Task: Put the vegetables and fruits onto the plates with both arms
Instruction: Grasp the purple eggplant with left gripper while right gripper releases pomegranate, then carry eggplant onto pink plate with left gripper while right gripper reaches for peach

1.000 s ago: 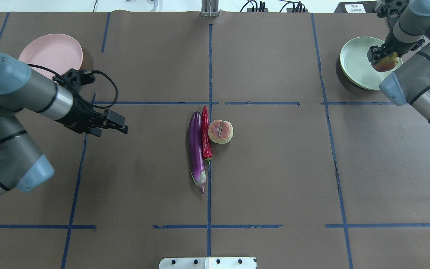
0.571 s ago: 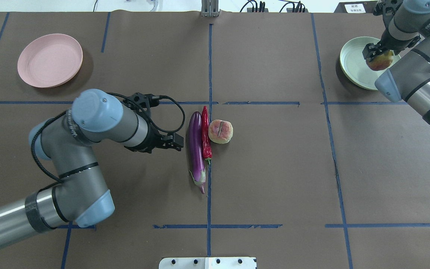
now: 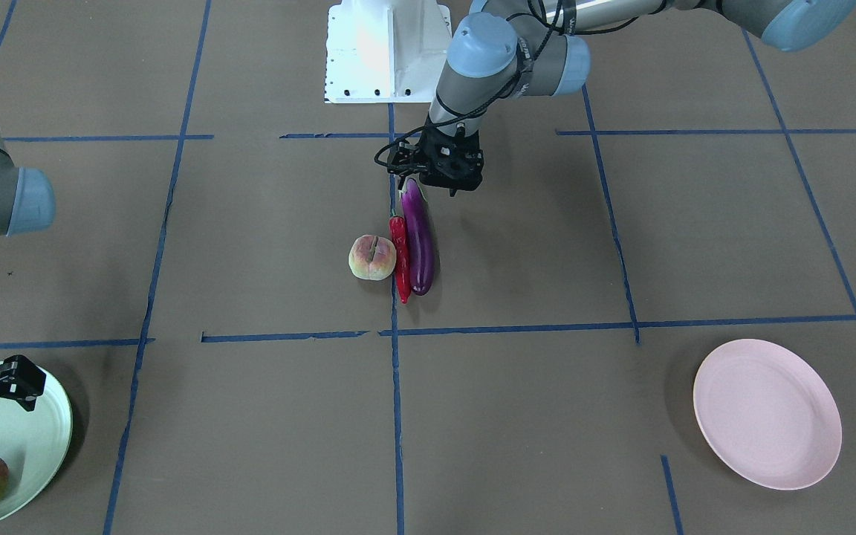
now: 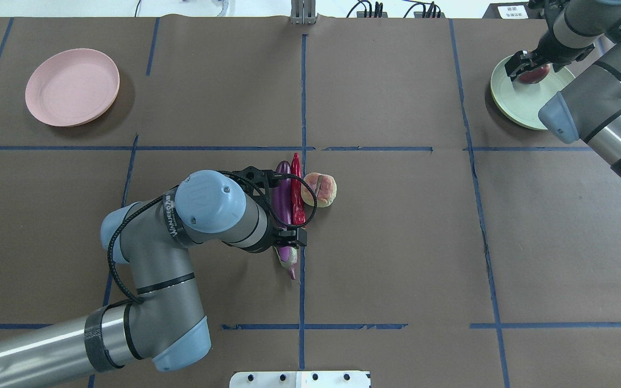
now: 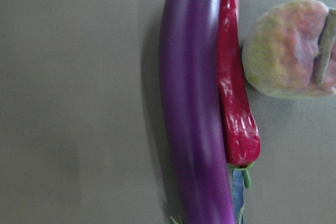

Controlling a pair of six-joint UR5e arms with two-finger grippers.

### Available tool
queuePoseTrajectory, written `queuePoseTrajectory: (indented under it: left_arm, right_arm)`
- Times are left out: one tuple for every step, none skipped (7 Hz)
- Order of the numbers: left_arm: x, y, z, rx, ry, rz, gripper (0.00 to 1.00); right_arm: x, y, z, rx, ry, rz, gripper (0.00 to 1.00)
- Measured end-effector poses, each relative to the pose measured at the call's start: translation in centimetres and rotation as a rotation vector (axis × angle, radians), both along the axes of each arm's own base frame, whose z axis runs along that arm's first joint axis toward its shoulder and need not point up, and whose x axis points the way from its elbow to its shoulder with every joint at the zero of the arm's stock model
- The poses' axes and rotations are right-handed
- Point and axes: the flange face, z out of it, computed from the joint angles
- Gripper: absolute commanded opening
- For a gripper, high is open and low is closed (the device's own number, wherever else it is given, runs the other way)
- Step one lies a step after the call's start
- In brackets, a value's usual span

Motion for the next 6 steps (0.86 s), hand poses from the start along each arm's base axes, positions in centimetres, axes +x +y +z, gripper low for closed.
queuePoseTrajectory:
  left_arm:
    - [1.6,-0.1,-0.3,0.003,-0.021,-0.005,0.31]
    - [2.9,-0.5,-0.6,-0.003,-0.035,-0.014,0.00]
    - [3.5,-0.8,-0.4,-0.017,-0.046,-0.025,0.00]
    - [3.5,-1.0,0.3,-0.028,-0.060,-0.032,0.00]
    - [3.0,-1.5,1.1,-0.037,-0.077,-0.044,0.00]
    - [0.8,-3.0,1.2,-0.045,-0.089,-0.075,0.00]
  right_arm:
    - [0.0,0.5,-1.4,-0.007,-0.040,0.015,1.00]
    - [0.1,1.3,-2.5,-0.010,-0.075,0.021,1.00]
    - [0.3,2.0,-3.0,-0.013,-0.099,0.018,1.00]
    - [0.4,2.5,-3.3,-0.013,-0.110,0.016,1.00]
    - [0.4,2.7,-3.6,-0.012,-0.116,0.017,1.00]
    - [0.2,3.2,-4.5,-0.017,-0.136,0.028,1.00]
